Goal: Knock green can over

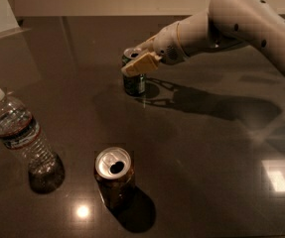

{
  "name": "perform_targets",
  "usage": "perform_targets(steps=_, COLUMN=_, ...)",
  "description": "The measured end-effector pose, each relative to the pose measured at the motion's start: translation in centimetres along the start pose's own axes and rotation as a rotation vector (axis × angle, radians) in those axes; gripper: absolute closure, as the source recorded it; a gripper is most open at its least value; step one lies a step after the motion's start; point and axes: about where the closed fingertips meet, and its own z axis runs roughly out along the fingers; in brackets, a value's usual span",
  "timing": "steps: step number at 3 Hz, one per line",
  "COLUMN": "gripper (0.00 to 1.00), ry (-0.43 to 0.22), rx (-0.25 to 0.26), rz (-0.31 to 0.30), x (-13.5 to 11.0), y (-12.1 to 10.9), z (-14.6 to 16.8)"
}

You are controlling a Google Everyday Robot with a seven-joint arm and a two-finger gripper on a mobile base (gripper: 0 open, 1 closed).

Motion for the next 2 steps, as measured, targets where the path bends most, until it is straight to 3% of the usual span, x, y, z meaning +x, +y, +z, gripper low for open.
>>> perform_targets(steps=1, gripper=0.64, ry=-0.012, rx=-0.008, rz=-0.004, x=-0.5, y=0.1, z=-0.8)
perform_targets(steps=2, gripper=0.88, ry=0.024, rx=-0.006, rz=-0.006, x=-1.1, y=0.6, z=-3.2)
